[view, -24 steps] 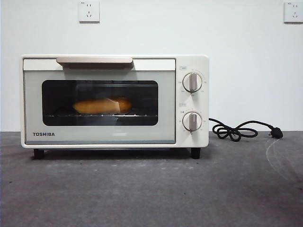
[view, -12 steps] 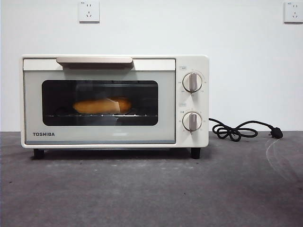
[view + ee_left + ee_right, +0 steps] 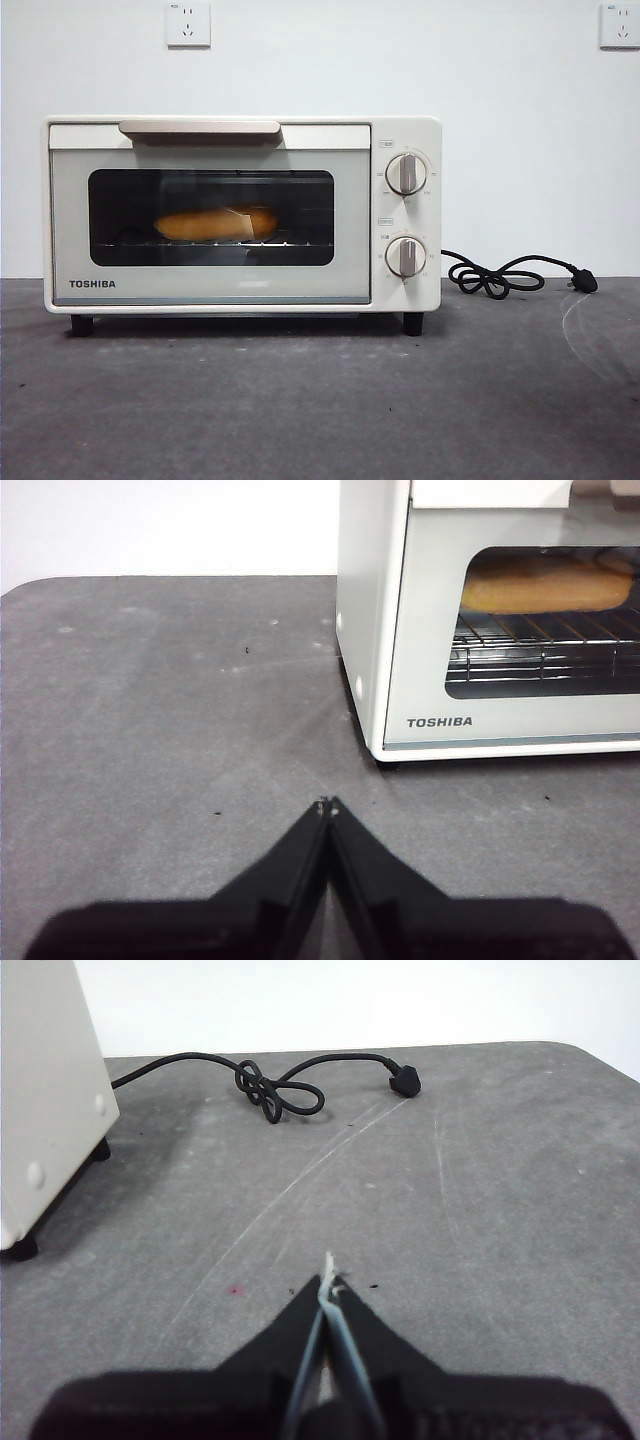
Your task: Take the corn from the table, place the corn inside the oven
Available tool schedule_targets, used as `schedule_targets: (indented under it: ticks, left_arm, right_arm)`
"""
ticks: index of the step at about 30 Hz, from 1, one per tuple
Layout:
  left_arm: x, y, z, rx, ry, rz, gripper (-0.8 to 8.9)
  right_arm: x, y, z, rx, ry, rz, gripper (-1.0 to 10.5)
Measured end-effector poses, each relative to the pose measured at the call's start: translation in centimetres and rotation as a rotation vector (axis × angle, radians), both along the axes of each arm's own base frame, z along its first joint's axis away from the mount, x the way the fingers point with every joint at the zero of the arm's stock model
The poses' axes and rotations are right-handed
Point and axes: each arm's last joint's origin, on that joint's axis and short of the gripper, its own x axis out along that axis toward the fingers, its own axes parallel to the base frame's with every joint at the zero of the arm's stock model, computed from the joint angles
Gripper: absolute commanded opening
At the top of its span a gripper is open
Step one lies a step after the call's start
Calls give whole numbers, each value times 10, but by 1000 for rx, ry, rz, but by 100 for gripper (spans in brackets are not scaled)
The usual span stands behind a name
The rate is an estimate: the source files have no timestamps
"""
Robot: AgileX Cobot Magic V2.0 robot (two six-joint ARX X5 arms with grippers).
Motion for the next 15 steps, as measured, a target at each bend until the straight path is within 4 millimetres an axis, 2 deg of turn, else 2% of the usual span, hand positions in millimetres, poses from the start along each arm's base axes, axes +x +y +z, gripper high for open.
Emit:
schedule_targets:
  ticks: [15]
  left_arm:
    - [0, 0, 0, 0, 0, 0, -3]
  right_arm:
    - [0, 0, 0, 0, 0, 0, 1]
